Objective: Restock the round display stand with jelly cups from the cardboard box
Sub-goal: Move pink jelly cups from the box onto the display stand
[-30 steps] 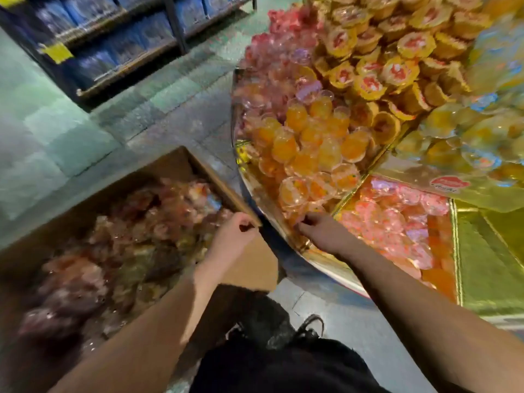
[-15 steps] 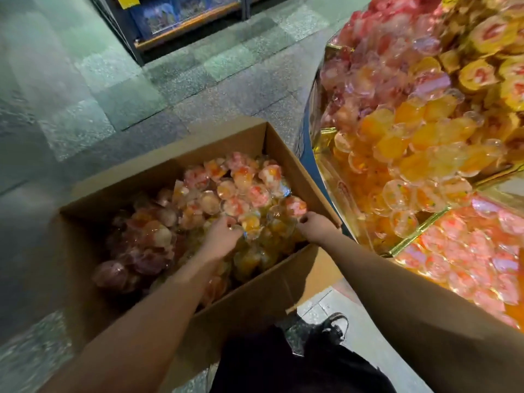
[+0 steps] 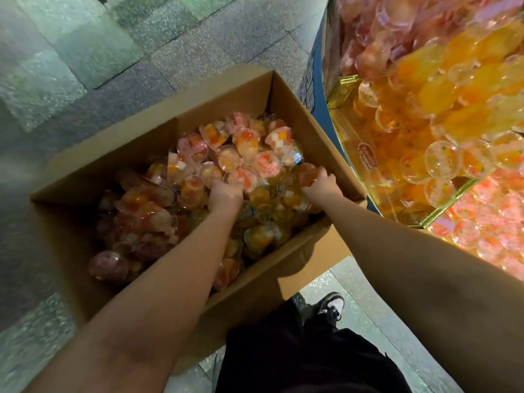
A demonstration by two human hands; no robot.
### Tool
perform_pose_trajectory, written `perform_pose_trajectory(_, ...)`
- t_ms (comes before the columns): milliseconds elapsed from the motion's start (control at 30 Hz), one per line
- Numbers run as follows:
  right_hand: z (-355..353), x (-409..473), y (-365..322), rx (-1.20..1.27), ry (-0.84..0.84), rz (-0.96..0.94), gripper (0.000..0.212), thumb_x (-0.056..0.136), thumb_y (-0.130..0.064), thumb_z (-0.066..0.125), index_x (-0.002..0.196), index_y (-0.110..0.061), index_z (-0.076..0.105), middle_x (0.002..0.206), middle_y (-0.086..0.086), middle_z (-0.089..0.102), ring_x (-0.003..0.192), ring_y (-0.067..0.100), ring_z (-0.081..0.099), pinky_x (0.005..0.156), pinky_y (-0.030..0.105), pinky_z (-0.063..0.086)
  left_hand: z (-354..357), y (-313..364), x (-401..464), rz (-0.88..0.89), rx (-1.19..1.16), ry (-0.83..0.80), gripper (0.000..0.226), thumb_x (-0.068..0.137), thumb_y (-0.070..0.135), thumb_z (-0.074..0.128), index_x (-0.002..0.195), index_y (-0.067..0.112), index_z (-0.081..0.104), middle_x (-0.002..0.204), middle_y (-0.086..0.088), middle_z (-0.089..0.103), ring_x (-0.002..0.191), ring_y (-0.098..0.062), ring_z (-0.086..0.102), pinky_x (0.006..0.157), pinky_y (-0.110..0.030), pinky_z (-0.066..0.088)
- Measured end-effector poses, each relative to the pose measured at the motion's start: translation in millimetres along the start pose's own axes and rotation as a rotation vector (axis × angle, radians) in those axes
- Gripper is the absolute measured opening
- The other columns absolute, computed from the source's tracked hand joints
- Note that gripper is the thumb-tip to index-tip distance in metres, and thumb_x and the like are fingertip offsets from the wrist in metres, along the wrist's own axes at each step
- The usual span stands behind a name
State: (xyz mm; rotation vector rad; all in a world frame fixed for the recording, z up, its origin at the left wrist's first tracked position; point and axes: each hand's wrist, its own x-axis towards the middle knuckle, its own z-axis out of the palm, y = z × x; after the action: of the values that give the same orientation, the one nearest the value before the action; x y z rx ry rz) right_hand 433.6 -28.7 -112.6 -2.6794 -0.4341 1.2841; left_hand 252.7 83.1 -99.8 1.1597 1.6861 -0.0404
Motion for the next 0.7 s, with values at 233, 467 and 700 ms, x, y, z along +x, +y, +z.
perform_pose_trajectory(233,17.5,17.4,2.1,-0.245,0.193,-0.133,0.05,0.098,-0.005,0.038,0.146,-0.017,0.033,0.151,0.01,0.025,0.138,0.036,0.028,0.106,0.048,0.039,11.1,-3.7,9.9,-0.082,-0.315,0.037,0.076,0.091,0.029,0.066,0.151,0.026,0.02,0.112,-0.008,0.059,0.095,-0.027,0.066,0.084,-0.044,0.059)
perform_pose_trajectory(467,26.1,26.8,3.9,-0.369,0.216,-0.281,0.053,0.101,-0.007,0.033,0.152,-0.019,0.031,0.16,0.003,0.025,0.143,0.03,0.028,0.114,0.048,0.032,13.6,13.3,9.9,-0.299,-0.51,0.022,0.053,0.087,0.036,0.071,0.132,0.017,0.051,0.096,-0.006,0.067,0.075,-0.015,0.067,0.06,-0.026,0.059)
perform_pose_trajectory(700,16.9,27.9,5.5,-0.283,0.19,-0.306,0.049,0.1,-0.006,0.035,0.147,-0.02,0.034,0.153,0.005,0.037,0.132,0.031,0.042,0.109,0.047,0.04,14.9,15.4,16.3,-0.278,-0.459,0.016,0.04,0.084,0.04,0.073,0.112,0.013,0.061,0.096,-0.004,0.069,0.081,-0.021,0.07,0.069,-0.035,0.06)
